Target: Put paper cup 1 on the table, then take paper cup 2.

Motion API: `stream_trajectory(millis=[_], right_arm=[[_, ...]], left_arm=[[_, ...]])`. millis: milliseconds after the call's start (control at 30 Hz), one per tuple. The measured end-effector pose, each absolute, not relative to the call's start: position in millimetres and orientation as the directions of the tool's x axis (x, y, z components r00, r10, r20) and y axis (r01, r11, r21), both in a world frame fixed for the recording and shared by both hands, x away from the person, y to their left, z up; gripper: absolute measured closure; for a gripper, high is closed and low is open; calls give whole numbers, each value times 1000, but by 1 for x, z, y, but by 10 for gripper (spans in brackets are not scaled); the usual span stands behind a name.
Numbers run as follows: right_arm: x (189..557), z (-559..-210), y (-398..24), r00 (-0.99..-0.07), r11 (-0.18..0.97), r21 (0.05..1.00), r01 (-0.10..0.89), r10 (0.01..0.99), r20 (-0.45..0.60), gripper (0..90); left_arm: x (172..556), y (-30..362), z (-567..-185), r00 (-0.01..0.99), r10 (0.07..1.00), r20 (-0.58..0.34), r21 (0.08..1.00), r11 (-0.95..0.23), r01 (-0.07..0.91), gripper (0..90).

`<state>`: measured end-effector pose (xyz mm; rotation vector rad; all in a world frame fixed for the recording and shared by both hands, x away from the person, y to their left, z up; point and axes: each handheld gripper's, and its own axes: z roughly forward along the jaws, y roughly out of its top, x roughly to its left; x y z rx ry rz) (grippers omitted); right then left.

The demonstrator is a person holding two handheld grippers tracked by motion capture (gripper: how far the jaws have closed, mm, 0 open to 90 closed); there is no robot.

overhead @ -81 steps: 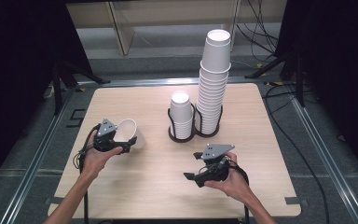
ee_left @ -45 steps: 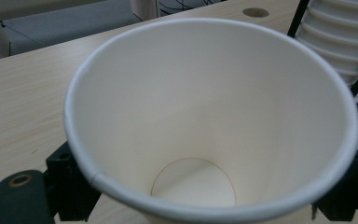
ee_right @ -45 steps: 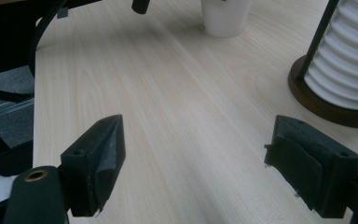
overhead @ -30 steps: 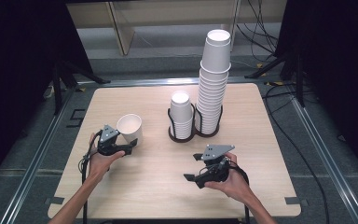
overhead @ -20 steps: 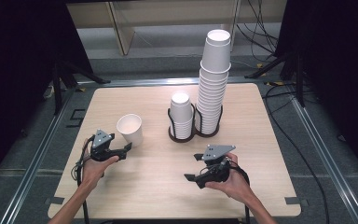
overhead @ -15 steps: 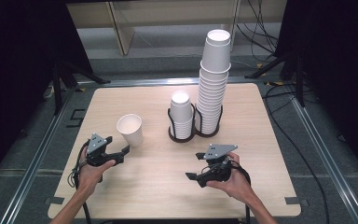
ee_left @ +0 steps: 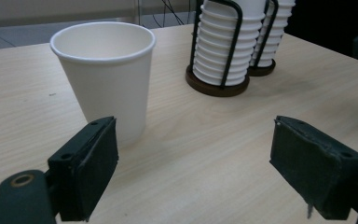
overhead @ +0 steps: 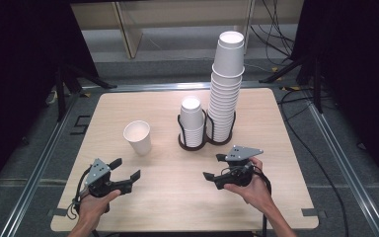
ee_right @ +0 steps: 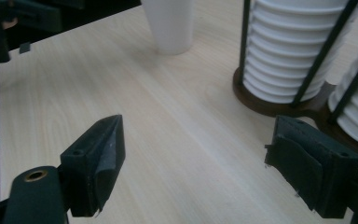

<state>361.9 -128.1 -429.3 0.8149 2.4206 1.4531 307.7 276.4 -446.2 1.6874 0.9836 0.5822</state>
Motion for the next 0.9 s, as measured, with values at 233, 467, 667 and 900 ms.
stream_trajectory(millis=[233,467,667,900], right_arm=[[366,-426,-138,-790,309,870,385,597,138,188],[371,-419,-149,-759,263,882,392,634,148,180],[375,-403,-158,-735,213,899,382,660,156,172],[382,-383,-170,-704,171,922,346,698,135,165]], left_arm=[[293,269,-450,568,818,-93,931,-131,341,148],[294,268,-454,592,804,-63,941,-149,303,148],[294,268,-457,597,800,-57,935,-168,313,147],[296,267,-459,619,784,-49,939,-174,295,147]])
